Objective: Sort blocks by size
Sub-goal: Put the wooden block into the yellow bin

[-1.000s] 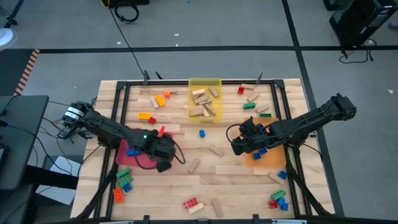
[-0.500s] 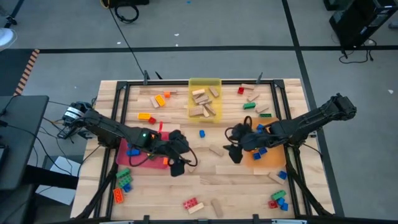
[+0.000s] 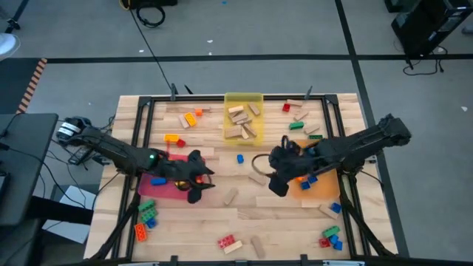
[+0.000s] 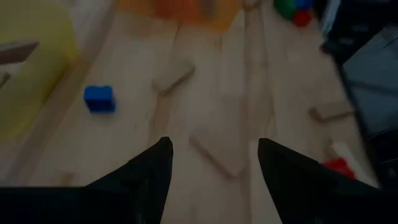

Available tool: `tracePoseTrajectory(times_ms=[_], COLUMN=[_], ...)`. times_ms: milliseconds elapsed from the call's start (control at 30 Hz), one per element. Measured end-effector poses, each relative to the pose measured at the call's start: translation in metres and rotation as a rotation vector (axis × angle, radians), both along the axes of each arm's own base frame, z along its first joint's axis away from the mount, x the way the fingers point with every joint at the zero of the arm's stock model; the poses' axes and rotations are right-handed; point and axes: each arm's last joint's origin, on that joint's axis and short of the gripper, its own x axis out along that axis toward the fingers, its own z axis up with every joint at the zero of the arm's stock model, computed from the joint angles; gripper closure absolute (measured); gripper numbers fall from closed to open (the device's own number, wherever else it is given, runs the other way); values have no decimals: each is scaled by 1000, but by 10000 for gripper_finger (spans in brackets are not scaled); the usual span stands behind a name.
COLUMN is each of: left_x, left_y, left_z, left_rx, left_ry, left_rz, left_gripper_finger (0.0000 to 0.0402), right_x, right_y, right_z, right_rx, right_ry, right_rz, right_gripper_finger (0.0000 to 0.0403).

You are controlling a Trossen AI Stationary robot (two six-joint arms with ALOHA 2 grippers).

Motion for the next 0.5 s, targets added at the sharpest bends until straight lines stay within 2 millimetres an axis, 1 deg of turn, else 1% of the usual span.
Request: tracePoseTrajectory(times_ms=[100,133,167,233,300,400,500], left_x=[-21,-25,-30,-40,-43,-49,-51], left_y=[6,7,8,10,10,10,11], left_z=[-2,2,5,6,13,20,21], left_rx=[-44,-64,-77,-87,-95,-86,-87], left_ry=[-13,-40,-57,-49,-87,-117,-114], left_rz=[-29,-36,-43,-65,-79,-103,-107], left_gripper_finger=[158,158,158,159,159,159,159], right_x=[2,2,1,0,-4,-10,-18], right_y=[11,16,21,36,49,71,91], right_z=[1,-2,-5,-11,-22,-36,-52], right_rx=[76,97,113,147,142,155,172], right_ry=[196,280,362,461,565,655,737], right_rz=[-126,-158,-178,-191,-207,-229,-256], right_gripper_finger=[126,126,126,126,126,126,126])
